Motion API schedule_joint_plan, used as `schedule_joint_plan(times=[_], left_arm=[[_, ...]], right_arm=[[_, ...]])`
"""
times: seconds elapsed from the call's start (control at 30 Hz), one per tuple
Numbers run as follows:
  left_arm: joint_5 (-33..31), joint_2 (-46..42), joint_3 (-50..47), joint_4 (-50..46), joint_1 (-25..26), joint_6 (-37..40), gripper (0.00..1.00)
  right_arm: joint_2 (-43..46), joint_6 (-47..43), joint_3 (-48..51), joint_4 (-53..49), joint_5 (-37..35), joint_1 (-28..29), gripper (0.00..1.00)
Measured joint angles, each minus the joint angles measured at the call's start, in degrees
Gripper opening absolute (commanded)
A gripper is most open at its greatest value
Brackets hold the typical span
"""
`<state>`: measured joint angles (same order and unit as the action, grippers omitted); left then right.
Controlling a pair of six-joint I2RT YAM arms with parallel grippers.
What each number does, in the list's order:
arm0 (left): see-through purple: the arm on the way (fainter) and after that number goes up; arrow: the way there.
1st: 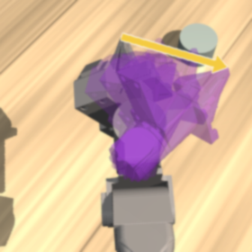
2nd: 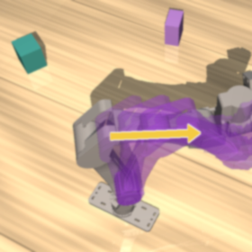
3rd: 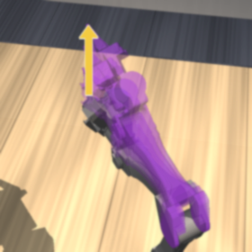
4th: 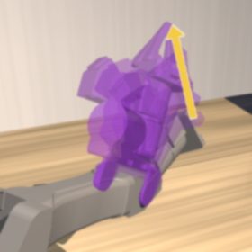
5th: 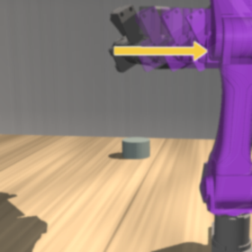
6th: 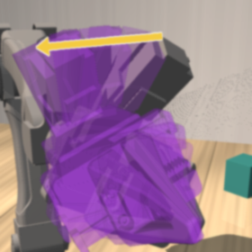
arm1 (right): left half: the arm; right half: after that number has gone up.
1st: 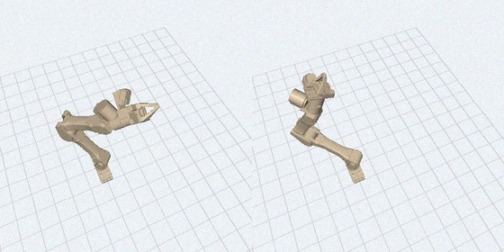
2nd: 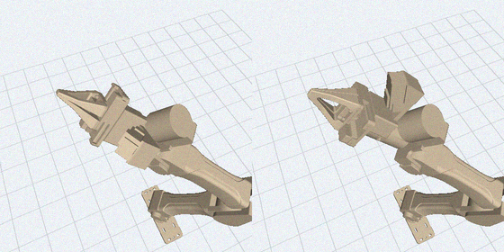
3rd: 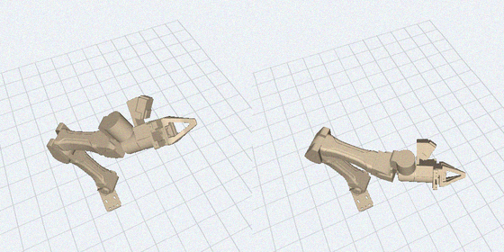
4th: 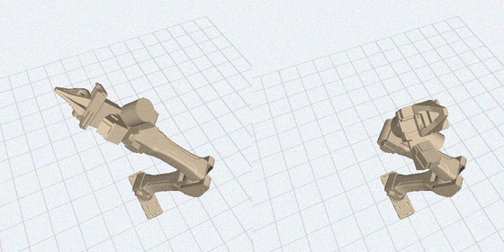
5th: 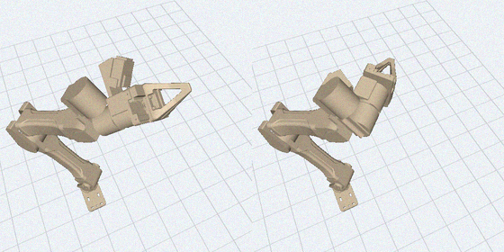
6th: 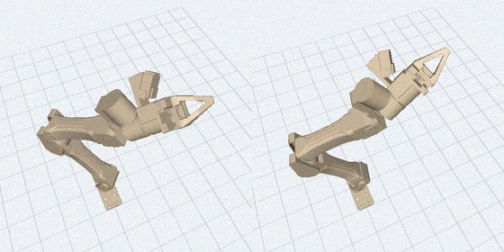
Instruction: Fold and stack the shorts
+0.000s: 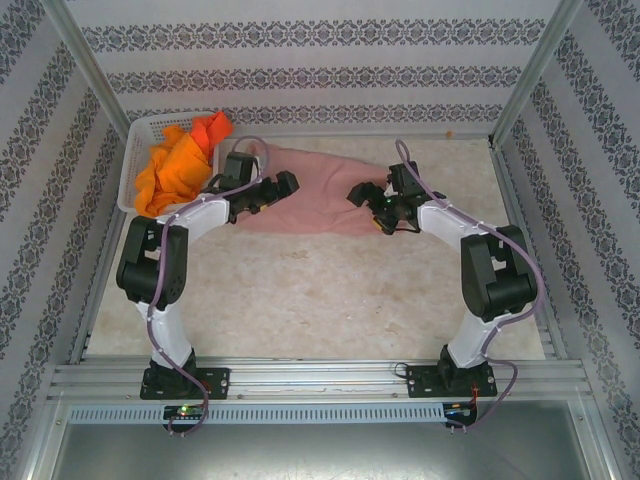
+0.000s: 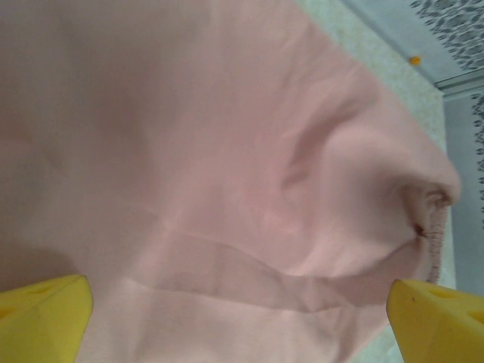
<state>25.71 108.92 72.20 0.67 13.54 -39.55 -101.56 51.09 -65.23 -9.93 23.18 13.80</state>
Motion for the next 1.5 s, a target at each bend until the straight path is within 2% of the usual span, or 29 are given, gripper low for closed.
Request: schedule_joint_plan(times=[0.33,0.5,0.73,0.9,0.97,1.1,1.23,1.33,1.5], left_arm=[[-2.7,1.1,-7.3,6.7,0.0,0.0,1.00],[-2.7,-1.1,-14.0,11.2,0.3,-0.5,1.00],[-2.3,-10.5,-27.2,15.7,3.3,-3.4,1.00],[-1.1,-21.3,-37.4,15.8,7.3,-7.6,1.00],[-0.7,-26.7,-39.1,12.7,7.4,-8.6,1.00],[-2.2,-38.4,-33.7,1.9,6.6,-7.4,1.00],[-2.5,-41.7,-22.5,-5.8,1.9,-3.1,0.98],[-3.1,-39.6,-17.1,-11.2,-1.4,0.9,0.91],[-4.9,-31.8,-14.6,-20.2,-2.4,7.4,0.75]], right_arm=[[-2.0,-2.0,3.3,0.2,0.2,-6.1,0.94],[-1.9,-3.4,6.4,1.2,1.3,-8.6,0.94],[3.9,-5.2,14.6,4.0,4.2,-11.3,0.95],[13.8,-6.1,22.9,0.9,4.5,-13.0,0.95],[19.0,-6.3,25.4,-2.0,4.2,-13.0,0.95],[30.9,-6.4,26.3,-6.0,3.2,-12.8,0.95],[36.8,-6.6,22.4,-7.3,1.4,-9.7,0.95],[34.7,-7.1,17.5,-7.4,0.6,-5.7,0.95],[24.9,-9.1,10.6,-7.0,0.6,-1.6,0.96]])
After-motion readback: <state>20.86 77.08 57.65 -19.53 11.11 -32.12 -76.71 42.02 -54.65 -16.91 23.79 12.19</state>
